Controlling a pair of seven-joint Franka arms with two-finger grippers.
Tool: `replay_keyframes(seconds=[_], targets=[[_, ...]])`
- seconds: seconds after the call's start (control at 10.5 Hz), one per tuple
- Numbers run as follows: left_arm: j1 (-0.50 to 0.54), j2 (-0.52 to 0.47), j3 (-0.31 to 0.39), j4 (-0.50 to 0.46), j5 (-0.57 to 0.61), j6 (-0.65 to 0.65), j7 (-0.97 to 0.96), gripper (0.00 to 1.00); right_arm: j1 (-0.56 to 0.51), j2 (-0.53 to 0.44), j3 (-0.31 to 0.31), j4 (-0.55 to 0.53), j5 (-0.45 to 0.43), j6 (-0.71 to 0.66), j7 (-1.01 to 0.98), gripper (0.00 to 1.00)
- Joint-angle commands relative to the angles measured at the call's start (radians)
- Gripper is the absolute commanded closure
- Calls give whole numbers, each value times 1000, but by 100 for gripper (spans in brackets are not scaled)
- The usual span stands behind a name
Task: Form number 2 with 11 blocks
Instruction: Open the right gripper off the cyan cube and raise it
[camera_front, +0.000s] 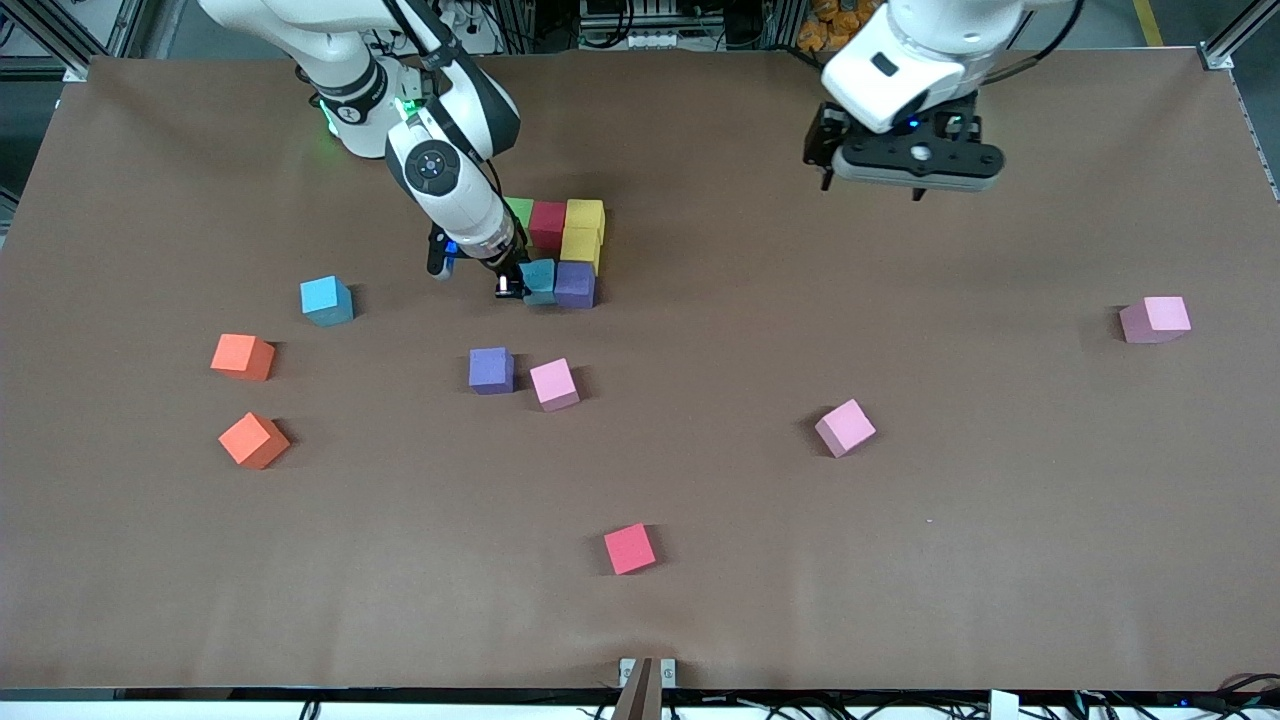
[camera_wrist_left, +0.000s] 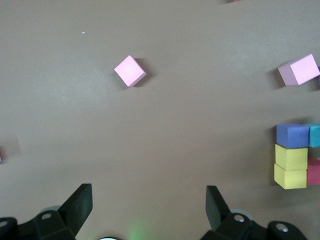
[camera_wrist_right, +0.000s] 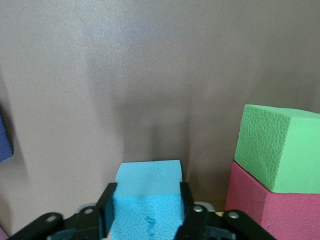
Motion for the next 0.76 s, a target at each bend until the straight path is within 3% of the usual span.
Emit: replay_keyframes(seconds=[0.0,0.67], targets=[[0,-10,-17,-7,-6,2,19,0,1,-12,6,-21,-6,25,44,0],[-80,24,-17,-17,20,26,23,0,-8,-25,4,-16,-9,4,39,0]])
